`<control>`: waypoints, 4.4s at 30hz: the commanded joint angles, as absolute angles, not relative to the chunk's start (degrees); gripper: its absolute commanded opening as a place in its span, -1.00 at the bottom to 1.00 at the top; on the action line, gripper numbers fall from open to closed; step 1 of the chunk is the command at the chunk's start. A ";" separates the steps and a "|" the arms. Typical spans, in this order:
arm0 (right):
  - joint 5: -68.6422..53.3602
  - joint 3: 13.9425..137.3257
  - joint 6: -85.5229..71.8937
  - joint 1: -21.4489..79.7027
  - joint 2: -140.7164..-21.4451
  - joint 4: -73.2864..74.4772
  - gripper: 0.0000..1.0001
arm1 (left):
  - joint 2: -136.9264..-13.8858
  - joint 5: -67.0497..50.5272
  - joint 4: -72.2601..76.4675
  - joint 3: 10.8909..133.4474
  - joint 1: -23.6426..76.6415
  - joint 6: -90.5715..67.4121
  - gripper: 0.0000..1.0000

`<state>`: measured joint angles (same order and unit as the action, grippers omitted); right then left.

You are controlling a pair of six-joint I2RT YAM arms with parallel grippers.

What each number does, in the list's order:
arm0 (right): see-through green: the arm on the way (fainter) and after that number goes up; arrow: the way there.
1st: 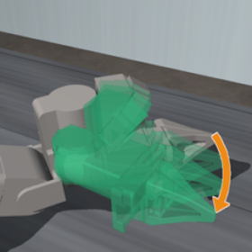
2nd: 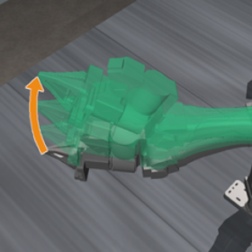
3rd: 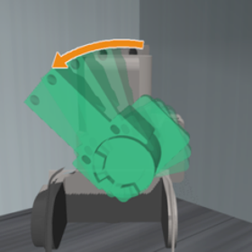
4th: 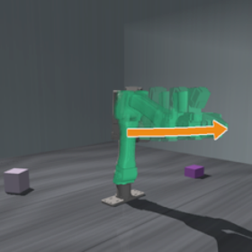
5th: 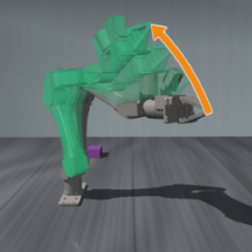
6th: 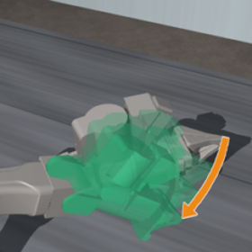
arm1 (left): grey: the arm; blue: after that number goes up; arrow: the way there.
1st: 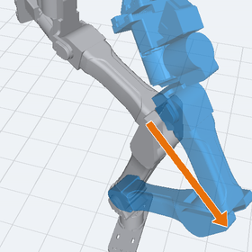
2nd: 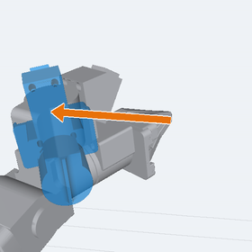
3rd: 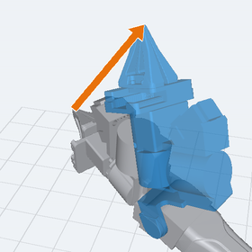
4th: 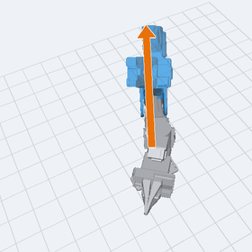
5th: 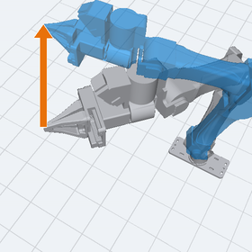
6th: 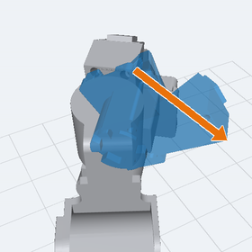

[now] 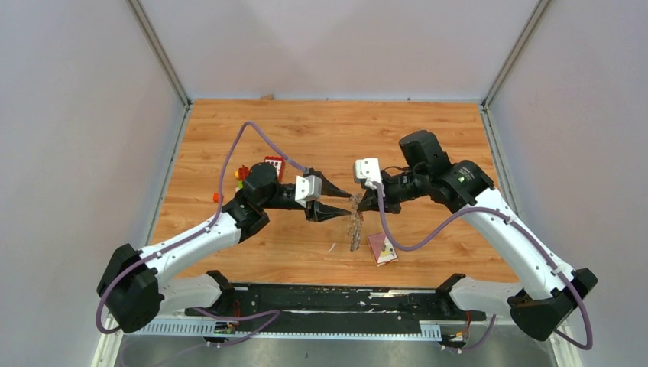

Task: Put the keys on the keyring

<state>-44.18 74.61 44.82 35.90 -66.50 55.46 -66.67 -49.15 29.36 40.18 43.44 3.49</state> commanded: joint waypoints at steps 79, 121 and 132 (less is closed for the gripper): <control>-32.05 83.20 44.74 39.40 -69.24 65.25 -0.44 | -71.23 -49.40 46.63 36.10 45.14 -4.13 -1.00; -57.67 60.90 35.65 29.83 -64.34 41.90 -0.34 | -69.50 -49.19 50.87 35.13 43.88 -8.86 -1.00; -55.18 62.18 38.17 29.88 -63.17 44.38 -0.82 | -68.74 -49.51 51.35 34.42 43.34 -9.01 -1.00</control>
